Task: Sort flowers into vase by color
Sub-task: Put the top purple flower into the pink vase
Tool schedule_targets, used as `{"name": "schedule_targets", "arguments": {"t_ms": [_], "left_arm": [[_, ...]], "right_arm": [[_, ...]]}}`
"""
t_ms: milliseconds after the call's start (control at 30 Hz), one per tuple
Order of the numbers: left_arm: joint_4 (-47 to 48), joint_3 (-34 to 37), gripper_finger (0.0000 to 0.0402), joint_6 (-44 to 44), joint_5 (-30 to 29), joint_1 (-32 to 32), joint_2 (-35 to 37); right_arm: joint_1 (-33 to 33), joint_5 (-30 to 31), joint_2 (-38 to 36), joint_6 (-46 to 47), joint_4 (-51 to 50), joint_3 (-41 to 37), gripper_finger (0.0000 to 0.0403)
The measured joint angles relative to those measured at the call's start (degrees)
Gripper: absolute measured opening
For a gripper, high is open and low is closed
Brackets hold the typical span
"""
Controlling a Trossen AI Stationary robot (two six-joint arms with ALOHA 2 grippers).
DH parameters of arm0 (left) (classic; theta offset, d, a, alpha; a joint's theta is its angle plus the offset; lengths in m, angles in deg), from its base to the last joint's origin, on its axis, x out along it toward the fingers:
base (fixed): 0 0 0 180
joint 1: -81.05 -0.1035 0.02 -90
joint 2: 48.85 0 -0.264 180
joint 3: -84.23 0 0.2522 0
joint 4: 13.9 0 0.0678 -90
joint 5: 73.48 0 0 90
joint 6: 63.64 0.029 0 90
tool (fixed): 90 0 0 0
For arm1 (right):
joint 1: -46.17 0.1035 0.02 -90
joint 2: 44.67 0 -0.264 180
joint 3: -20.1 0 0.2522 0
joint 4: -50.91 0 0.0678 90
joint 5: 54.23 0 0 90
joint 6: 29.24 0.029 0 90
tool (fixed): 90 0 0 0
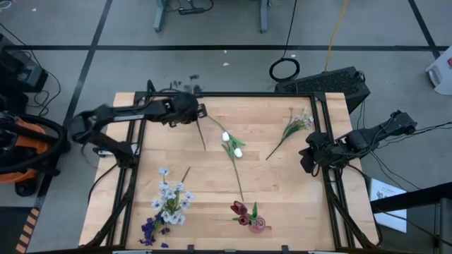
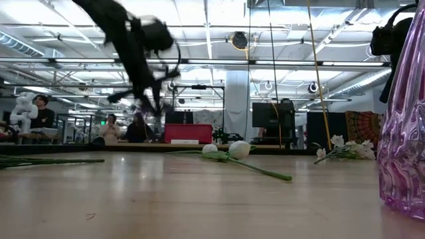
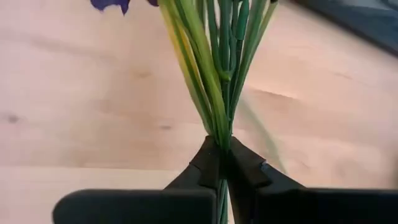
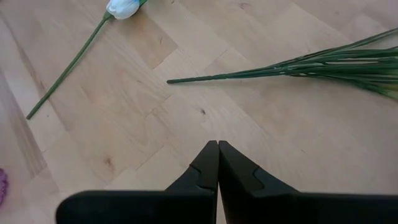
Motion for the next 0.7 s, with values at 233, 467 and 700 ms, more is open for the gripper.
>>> {"name": "schedule_targets", "arguments": {"t_ms": [233,467,700], "left_arm": [[-15.8,-2.3,0.0013,26.2,-16.7,10.2,11.6],[-49.4,-2.4,0.0013,50.5,-14.6,15.6,11.0],[-62.7,-2.6,0.0013,53.0,-1.4,16.2,3.9]], "right_arm": [[0.0,0.6,0.0,1.0,2.2,0.0,0.0],[0.0,9.7,0.0,-11.4,19.2,0.0,0.0],[-1.7,15.4,-0.1,-28.5,41.4,0.0,0.0]]}}
